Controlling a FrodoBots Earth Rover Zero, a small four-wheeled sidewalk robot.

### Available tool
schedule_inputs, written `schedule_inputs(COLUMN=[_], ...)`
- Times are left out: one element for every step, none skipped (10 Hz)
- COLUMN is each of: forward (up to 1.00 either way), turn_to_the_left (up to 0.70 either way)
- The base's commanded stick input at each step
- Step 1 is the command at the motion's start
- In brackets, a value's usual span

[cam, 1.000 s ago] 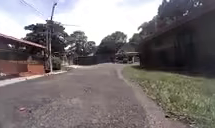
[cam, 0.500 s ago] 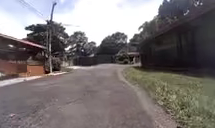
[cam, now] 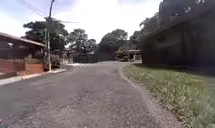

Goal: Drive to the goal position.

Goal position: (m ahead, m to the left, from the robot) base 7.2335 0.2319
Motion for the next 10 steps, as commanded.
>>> schedule_inputs(forward=[0.50, 0.50, 0.50, 0.50, 0.50, 0.50, 0.50, 0.50, 0.50, 0.50], turn_to_the_left=[0.00, 0.00, 0.00, 0.00, 0.00, 0.00, 0.00, 0.00, 0.00, 0.00])
